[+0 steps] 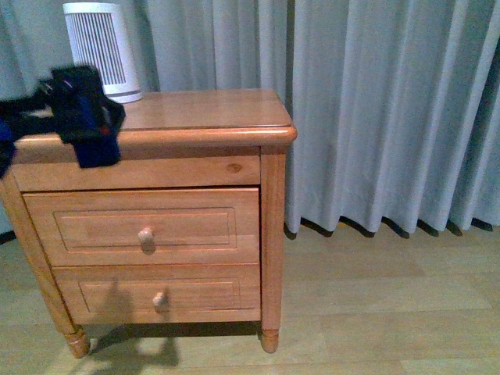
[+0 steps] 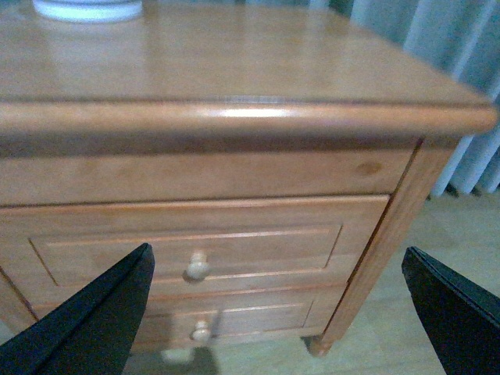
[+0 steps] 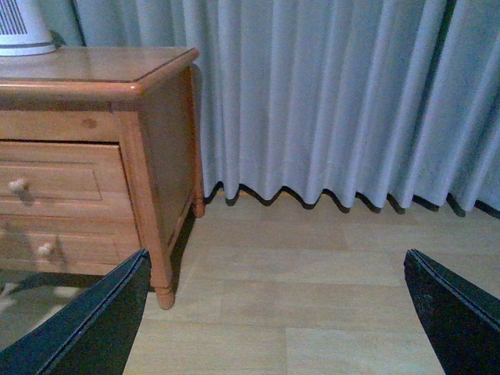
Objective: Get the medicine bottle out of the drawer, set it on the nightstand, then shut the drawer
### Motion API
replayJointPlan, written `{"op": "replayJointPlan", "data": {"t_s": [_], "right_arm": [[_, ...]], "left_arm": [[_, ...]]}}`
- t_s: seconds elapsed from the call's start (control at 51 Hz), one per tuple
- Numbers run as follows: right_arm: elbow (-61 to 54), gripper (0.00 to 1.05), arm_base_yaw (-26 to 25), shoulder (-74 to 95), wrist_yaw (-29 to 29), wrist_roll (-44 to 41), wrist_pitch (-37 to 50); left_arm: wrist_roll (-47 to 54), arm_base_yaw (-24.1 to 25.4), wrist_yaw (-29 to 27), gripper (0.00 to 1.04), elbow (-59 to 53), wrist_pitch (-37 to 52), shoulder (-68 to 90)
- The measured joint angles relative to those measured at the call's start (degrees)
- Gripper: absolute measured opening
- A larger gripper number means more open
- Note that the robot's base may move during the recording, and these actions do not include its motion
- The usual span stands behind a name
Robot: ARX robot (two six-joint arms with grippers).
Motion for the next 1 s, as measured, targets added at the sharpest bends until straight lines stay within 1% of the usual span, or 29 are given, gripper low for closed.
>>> {"op": "replayJointPlan", "data": {"t_s": [0.176,0.333,0.412,0.471,0.588,1.0], "right_arm": [[0.0,0.98,0.0,0.0,0.0,0.0,0.0],[0.0,0.98,-0.02,0.0,0.0,0.0,0.0],[0.0,0.98,0.0,0.0,0.0,0.0,0.0],[0.0,0.98,0.0,0.0,0.0,0.0,0.0],[0.0,0.98,0.0,0.0,-0.02,0.0,0.0],[0.0,0.98,0.0,0.0,0.0,0.0,0.0]], "left_arm": [[0.15,2.01,-1.55,0.98,6.49,0.0,15.61],[0.11,4.33,-2.05,0.98,12.41,-1.4,24.74],[0.31,4.76,-1.95,0.98,14.93,-1.73,27.19],[0.0,4.87,-0.72,0.98,16.41,-1.68,28.55],[0.11,4.72,-0.63,0.98,19.32,-1.99,30.71],[-1.46,4.13,-1.84,0.98,27.36,-3.32,37.2]]}}
